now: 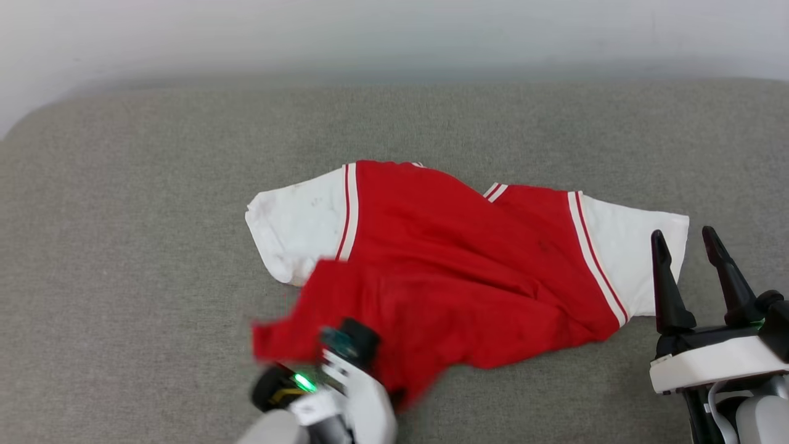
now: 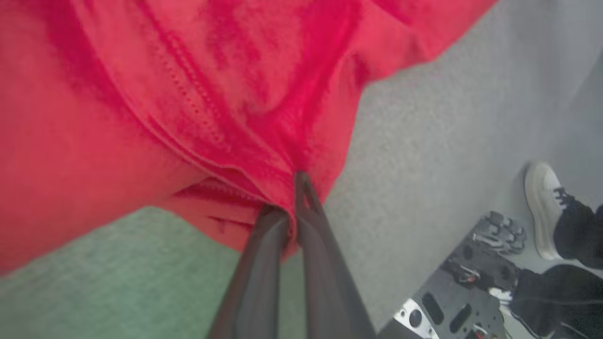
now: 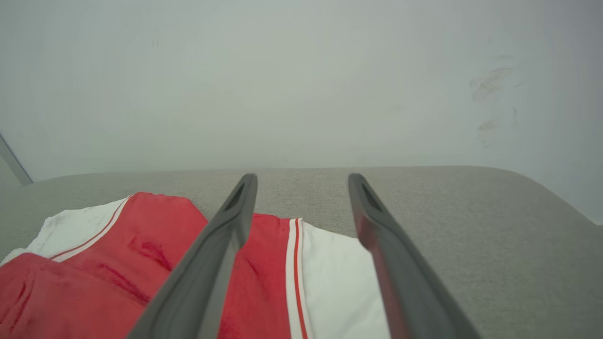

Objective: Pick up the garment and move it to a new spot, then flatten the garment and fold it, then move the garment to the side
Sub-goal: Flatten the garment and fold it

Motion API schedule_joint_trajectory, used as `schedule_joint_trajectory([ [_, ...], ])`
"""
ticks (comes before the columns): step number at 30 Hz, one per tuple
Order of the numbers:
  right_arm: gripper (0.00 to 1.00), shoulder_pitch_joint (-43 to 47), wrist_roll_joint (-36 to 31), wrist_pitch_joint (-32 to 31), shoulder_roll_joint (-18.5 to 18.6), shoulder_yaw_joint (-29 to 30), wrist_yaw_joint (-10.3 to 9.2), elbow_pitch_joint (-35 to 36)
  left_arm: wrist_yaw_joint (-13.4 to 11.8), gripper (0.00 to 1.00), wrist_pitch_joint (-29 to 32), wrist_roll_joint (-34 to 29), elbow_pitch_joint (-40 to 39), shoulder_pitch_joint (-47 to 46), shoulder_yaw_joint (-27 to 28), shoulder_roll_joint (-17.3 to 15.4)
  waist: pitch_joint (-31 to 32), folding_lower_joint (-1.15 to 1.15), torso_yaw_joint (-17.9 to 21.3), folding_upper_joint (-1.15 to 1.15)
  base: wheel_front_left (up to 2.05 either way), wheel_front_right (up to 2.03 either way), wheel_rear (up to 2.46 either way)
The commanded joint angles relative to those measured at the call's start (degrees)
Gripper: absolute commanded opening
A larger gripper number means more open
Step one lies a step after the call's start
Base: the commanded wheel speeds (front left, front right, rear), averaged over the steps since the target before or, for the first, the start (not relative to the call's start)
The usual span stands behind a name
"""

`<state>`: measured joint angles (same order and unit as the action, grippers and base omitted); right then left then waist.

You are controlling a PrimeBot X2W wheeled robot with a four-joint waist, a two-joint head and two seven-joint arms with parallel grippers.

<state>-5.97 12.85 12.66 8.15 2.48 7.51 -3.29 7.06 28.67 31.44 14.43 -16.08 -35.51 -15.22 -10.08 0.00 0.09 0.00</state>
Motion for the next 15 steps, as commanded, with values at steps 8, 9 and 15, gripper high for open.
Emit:
schedule_joint_trajectory([
  [8, 1.00, 0.12, -0.59, -0.27, -1.24, 1.07, -0.04, -1.91, 0.45, 0.00, 0.74, 4.42, -8.05, 0.10, -11.18, 3.72, 4.87, 0.00, -0.28, 0.00, 0.00, 0.00, 0.00],
  [9, 1.00, 0.07, -0.61, -0.39, -1.37, 1.06, -0.04, -2.01, 0.46, 0.00, 0.78, 4.59, -8.01, -0.13, -12.08, 4.06, 5.09, 0.00, -0.21, 0.00, 0.00, 0.00, 0.00],
  [15, 1.00, 0.08, -1.04, -0.90, -1.91, 1.70, -0.04, -2.82, 0.47, 0.00, -0.59, 6.16, -5.95, -0.84, -17.47, 6.41, 5.24, 0.00, 0.26, 0.00, 0.00, 0.00, 0.00],
])
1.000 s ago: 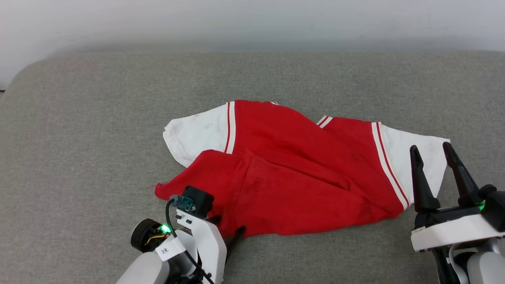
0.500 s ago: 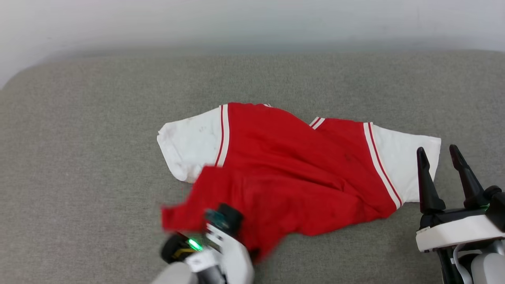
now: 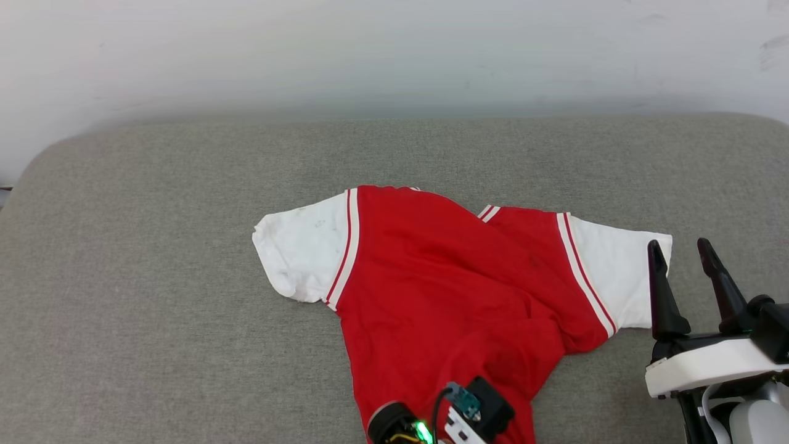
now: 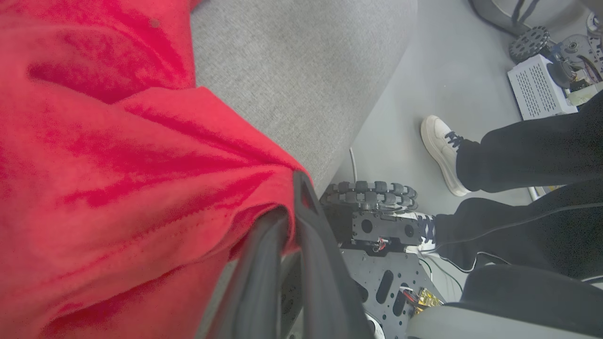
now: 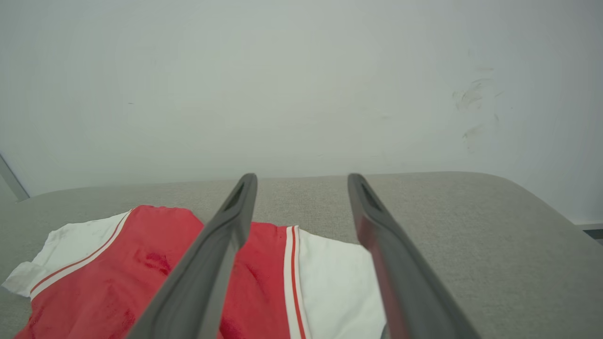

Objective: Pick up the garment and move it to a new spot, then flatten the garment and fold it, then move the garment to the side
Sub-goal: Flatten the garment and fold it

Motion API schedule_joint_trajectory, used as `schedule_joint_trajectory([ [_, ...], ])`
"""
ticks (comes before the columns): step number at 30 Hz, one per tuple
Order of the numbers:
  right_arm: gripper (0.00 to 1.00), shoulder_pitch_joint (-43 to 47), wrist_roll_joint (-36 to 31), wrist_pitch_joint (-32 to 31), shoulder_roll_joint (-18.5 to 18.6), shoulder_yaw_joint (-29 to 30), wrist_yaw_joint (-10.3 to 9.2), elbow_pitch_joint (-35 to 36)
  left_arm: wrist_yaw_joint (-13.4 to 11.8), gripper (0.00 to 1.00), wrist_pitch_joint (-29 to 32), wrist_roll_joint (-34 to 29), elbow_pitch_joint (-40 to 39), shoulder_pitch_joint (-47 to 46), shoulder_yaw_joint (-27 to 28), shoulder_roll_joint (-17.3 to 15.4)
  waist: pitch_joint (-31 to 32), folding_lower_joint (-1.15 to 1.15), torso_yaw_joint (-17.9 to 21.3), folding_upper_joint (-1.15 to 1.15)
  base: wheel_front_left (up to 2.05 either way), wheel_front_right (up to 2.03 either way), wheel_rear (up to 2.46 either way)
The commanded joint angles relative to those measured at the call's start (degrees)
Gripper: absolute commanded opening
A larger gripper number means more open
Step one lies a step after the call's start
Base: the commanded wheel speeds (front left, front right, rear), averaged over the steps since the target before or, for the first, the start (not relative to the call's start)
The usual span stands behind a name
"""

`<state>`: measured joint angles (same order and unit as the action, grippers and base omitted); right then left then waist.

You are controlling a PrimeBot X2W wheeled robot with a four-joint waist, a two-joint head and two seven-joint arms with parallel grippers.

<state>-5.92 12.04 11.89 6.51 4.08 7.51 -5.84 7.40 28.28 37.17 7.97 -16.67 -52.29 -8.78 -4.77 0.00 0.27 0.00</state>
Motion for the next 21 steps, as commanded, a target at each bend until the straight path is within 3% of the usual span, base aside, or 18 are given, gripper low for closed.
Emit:
schedule_joint_trajectory([
  [1, 1.00, 0.10, -0.29, -0.26, -0.36, 0.10, -0.04, -0.43, 0.13, 0.00, -0.50, 1.20, 0.94, -0.41, -1.39, 0.11, -0.11, 0.00, 0.15, 0.00, 0.00, 0.00, 0.00],
  [2, 1.00, 0.12, -0.35, -0.36, -0.44, 0.03, -0.04, -0.58, 0.14, 0.00, -1.00, 1.97, 1.13, -0.79, -2.58, 0.20, -0.14, 0.00, 0.22, 0.00, 0.00, 0.00, 0.00],
  [3, 1.00, 0.14, -0.43, -0.35, -0.52, 0.02, -0.04, -0.71, 0.13, 0.83, -1.73, 2.24, 1.96, -1.04, -2.60, -0.10, -0.15, 0.00, 0.24, 0.00, 0.00, 0.00, 0.00],
  [4, 1.00, 0.13, -0.47, -0.25, -0.57, -0.01, -0.04, -0.93, 0.13, 1.00, -2.79, 1.75, 2.75, -1.67, -2.67, -0.61, -0.12, 0.00, 0.25, 0.00, 0.00, 0.00, 0.00],
  [14, 1.00, 0.88, -0.26, -0.62, -0.51, 1.15, -0.04, -2.06, -0.16, 1.00, -11.78, 0.42, 3.48, -4.37, 0.61, -2.25, 2.30, 0.00, -1.54, 0.00, 0.00, 0.00, 0.00],
  [21, 1.00, 1.50, 0.18, -0.69, -0.58, 0.61, -0.04, -1.81, -4.43, 1.00, -17.15, -0.22, -1.48, -4.29, 7.12, -6.89, 5.03, 0.00, -3.22, 0.00, 0.00, 0.00, 0.00],
])
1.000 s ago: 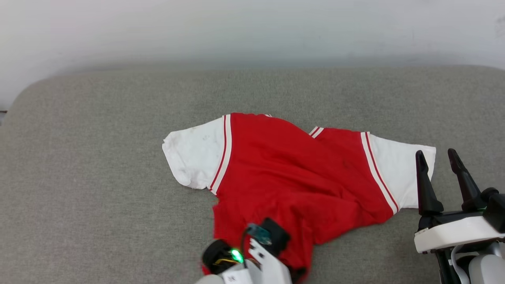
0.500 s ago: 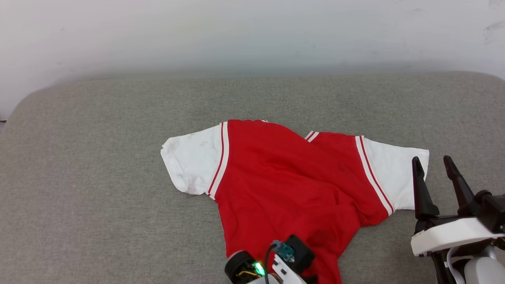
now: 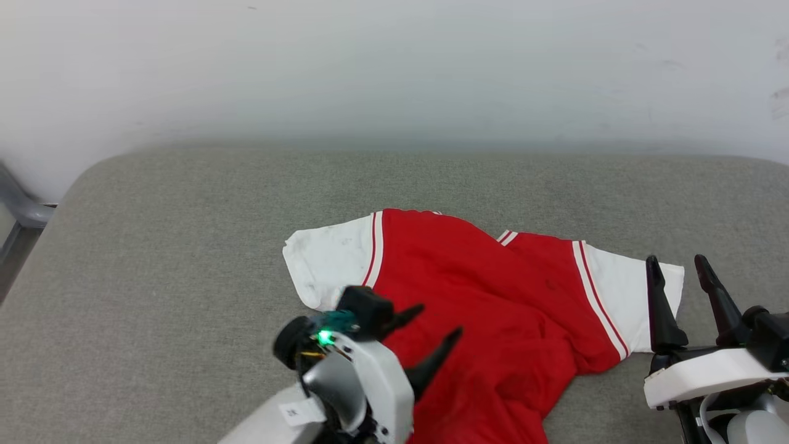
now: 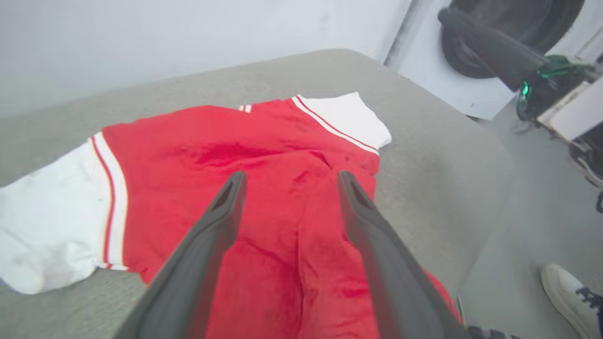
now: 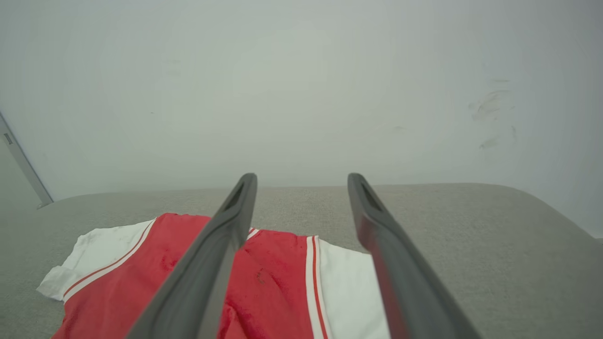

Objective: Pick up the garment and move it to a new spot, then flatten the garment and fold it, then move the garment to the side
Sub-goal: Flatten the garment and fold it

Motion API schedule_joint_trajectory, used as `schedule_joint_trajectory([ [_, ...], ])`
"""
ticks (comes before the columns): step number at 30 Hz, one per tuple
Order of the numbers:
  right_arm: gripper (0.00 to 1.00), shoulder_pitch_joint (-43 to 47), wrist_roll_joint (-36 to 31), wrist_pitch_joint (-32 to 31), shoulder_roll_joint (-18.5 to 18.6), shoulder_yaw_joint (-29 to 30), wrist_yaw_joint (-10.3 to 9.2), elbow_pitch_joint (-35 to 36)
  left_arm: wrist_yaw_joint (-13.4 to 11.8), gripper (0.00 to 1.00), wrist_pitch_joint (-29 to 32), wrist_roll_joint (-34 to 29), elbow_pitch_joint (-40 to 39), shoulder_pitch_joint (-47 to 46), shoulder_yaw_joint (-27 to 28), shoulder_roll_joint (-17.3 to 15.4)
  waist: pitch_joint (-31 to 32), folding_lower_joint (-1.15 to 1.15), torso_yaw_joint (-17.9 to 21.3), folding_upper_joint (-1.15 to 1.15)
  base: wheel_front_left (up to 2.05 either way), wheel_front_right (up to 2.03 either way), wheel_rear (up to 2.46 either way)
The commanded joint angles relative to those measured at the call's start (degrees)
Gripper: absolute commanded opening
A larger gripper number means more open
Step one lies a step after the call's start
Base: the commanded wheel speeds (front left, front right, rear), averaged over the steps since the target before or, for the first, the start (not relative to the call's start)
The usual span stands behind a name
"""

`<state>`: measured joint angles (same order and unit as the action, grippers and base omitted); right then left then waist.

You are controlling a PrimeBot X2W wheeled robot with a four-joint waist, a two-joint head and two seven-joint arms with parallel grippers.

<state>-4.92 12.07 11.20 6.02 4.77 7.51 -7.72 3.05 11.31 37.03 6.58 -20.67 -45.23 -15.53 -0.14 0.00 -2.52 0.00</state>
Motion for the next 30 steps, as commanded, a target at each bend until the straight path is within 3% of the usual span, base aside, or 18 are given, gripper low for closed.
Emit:
schedule_joint_trajectory([
  [1, 1.00, 0.48, 0.20, -0.01, -0.07, -0.19, -0.04, 0.24, -0.75, 1.00, -1.34, 0.13, -0.78, 0.06, 1.48, -0.97, 0.59, 0.00, -0.67, 0.00, 0.00, 0.00, 0.00],
  [9, 1.00, 1.25, 0.62, -0.06, 0.03, -0.54, -0.04, 1.96, -5.36, 1.00, -17.75, 0.08, -4.67, 5.68, 13.92, -8.03, 1.16, 0.00, -1.76, 0.00, 0.00, 0.00, 0.00],
  [12, 1.00, 1.77, 0.72, -0.13, -0.09, -0.57, -0.04, 2.57, -7.18, 1.00, -23.09, -0.24, -5.14, 9.72, 17.36, -9.67, 1.26, 0.00, -2.02, 0.00, 0.00, 0.00, 0.00],
  [16, 1.00, 2.40, 1.11, 0.05, -0.44, -0.56, -0.04, 3.20, -8.66, 1.00, -25.91, 0.11, -5.01, 14.76, 21.48, -9.90, 1.10, 0.00, -2.21, 0.00, 0.00, 0.00, 0.00],
  [19, 1.00, 2.93, 1.25, 0.20, -0.70, -0.36, -0.04, 3.43, -8.74, 1.00, -26.43, -0.57, -4.71, 17.87, 23.63, -9.05, 0.81, 0.00, -2.25, 0.00, 0.00, 0.00, 0.00],
  [30, 1.00, 1.77, 0.85, -0.01, -1.18, -1.08, -0.04, 4.48, -4.56, 1.00, -26.56, -3.81, -3.61, 19.50, 28.26, -5.67, -1.16, 0.00, -0.95, 0.00, 0.00, 0.00, 0.00],
])
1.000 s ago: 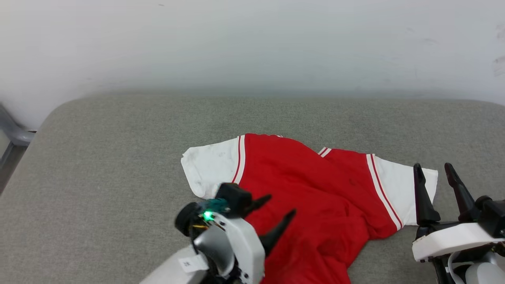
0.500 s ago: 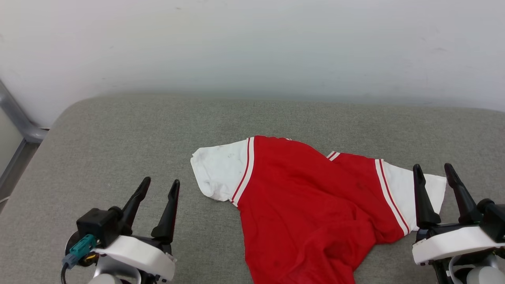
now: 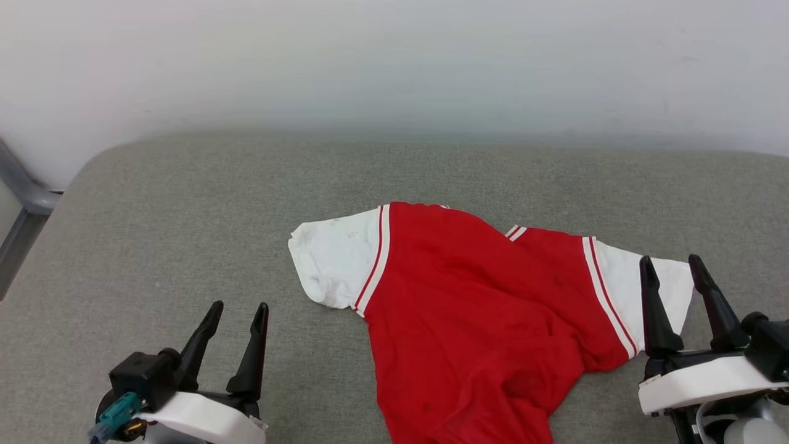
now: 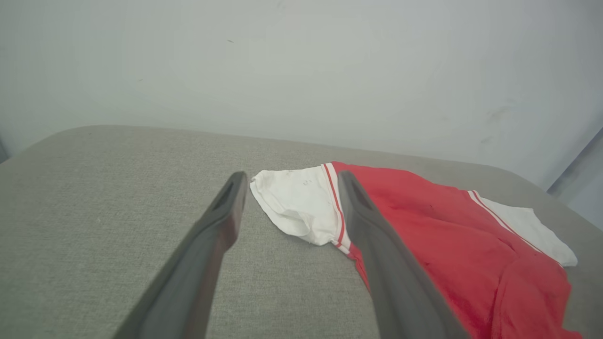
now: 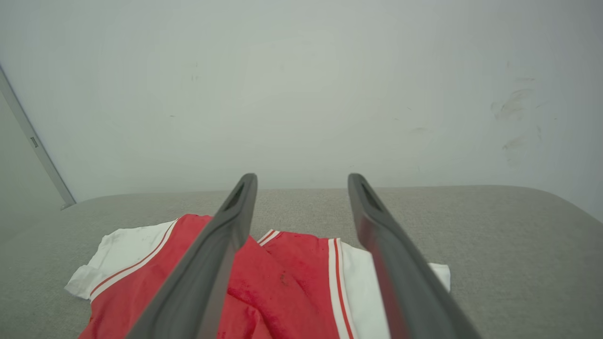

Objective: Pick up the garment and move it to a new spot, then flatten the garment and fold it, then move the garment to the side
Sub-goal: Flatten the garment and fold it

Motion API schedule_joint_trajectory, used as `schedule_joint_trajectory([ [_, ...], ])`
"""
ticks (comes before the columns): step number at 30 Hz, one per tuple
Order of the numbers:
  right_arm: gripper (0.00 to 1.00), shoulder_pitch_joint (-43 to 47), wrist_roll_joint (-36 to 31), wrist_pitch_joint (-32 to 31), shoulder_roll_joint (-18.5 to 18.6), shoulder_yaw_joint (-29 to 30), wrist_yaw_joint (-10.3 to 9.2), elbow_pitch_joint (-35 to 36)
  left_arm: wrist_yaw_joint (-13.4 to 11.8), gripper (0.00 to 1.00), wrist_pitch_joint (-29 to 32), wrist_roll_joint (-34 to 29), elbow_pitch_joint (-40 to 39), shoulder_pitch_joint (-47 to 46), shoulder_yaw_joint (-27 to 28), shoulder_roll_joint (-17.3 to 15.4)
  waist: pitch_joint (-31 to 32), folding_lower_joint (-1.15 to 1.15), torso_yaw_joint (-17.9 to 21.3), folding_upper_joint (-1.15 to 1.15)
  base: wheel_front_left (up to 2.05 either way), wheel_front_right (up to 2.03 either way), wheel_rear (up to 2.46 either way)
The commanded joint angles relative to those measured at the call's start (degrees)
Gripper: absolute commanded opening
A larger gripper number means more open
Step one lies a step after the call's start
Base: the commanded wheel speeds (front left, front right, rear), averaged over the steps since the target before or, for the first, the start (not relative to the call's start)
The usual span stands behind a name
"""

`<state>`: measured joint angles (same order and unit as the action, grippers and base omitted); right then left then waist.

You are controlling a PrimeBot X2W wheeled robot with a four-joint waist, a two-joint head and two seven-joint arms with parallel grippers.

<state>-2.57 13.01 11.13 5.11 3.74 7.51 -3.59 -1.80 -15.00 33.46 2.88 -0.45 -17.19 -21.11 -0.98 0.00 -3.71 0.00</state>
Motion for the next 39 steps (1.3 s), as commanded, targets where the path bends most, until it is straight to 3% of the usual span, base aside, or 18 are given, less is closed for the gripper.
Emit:
schedule_joint_trajectory([
  [1, 1.00, -0.74, -0.17, -0.02, -0.29, -0.15, -0.04, 0.56, 0.60, 1.00, -0.25, -0.40, 0.34, -1.26, 0.24, -0.35, -0.71, 0.00, 0.50, 0.00, 0.00, 0.00, 0.00],
  [8, 1.00, -2.53, -0.83, -0.61, -0.45, -0.49, -0.04, 2.45, 2.77, 1.00, 7.59, 0.85, 1.97, -7.37, 0.03, -4.41, -5.39, 0.00, 3.17, 0.00, 0.00, 0.00, 0.00],
  [17, 1.00, -4.86, -1.80, -0.31, -0.88, 0.22, -0.04, 4.68, 7.82, 1.00, 31.93, 5.88, 5.63, -23.03, -2.68, -13.69, -13.63, 0.00, 6.67, 0.00, 0.00, 0.00, 0.00],
  [25, 1.00, -6.11, -1.63, 0.92, -1.43, 0.04, -0.04, 4.55, 8.74, 1.00, 50.22, 12.06, 11.72, -34.97, -3.95, -18.46, -19.07, 0.00, 9.57, 0.00, 0.00, 0.00, 0.00],
  [33, 1.00, -7.23, -1.77, 2.08, -1.84, -0.52, -0.04, 3.76, 8.50, 1.00, 57.80, 15.76, 17.17, -41.00, -3.58, -19.17, -22.71, 0.00, 11.18, 0.00, 0.00, 0.00, 0.00],
  [39, 1.00, -7.98, -1.85, 2.58, -2.08, -0.50, -0.04, 3.52, 8.75, 1.00, 56.17, 14.59, 20.46, -41.49, -4.44, -19.45, -24.17, 0.00, 12.00, 0.00, 0.00, 0.00, 0.00],
])
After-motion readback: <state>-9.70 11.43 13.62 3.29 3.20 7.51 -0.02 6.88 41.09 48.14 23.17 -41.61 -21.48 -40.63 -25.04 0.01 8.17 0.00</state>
